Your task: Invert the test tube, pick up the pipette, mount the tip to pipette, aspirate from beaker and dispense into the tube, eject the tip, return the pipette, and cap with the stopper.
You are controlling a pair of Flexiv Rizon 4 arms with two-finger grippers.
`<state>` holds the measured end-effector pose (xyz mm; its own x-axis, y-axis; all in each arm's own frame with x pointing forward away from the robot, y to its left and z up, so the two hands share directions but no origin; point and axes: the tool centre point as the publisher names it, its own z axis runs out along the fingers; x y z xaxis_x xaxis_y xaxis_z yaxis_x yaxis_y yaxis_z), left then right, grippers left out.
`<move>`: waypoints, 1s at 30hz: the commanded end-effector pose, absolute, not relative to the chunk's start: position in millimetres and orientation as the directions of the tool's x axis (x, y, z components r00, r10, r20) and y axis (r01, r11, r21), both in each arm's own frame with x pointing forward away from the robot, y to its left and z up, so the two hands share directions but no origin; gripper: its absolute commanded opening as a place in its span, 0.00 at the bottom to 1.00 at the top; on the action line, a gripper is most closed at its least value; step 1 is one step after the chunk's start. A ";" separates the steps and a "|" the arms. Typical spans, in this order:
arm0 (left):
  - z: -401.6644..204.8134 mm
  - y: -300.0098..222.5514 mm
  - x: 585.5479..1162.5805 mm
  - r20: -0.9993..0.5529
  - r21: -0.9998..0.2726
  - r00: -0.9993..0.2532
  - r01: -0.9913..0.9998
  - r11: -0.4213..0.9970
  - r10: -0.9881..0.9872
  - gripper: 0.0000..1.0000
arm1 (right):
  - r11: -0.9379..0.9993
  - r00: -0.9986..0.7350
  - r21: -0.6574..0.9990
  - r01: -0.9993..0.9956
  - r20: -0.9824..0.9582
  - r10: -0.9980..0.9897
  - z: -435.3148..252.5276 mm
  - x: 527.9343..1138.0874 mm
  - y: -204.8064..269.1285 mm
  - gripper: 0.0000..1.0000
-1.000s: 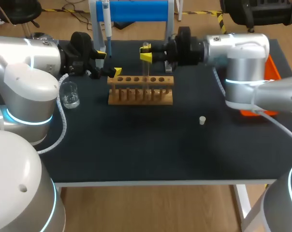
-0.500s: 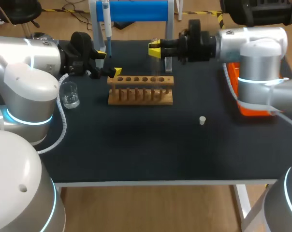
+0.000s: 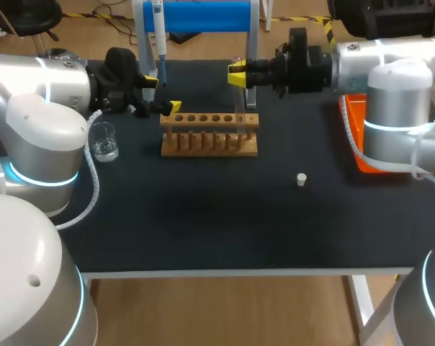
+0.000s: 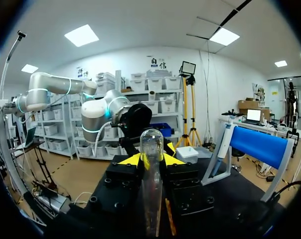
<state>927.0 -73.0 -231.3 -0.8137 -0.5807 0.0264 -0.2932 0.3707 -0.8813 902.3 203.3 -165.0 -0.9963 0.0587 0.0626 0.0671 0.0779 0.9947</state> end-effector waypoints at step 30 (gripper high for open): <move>-230.9 -72.8 927.1 0.027 -0.880 -0.814 -0.295 0.372 -0.580 1.00 | 0.044 0.295 -0.307 0.951 0.939 0.176 -188.7 943.5 219.4 0.00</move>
<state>927.1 -73.0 -231.3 -0.8137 -0.5807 0.0265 -0.2932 0.3706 -0.8813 937.5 219.4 -182.6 -0.6625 0.0943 0.7431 0.7490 0.0720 0.6587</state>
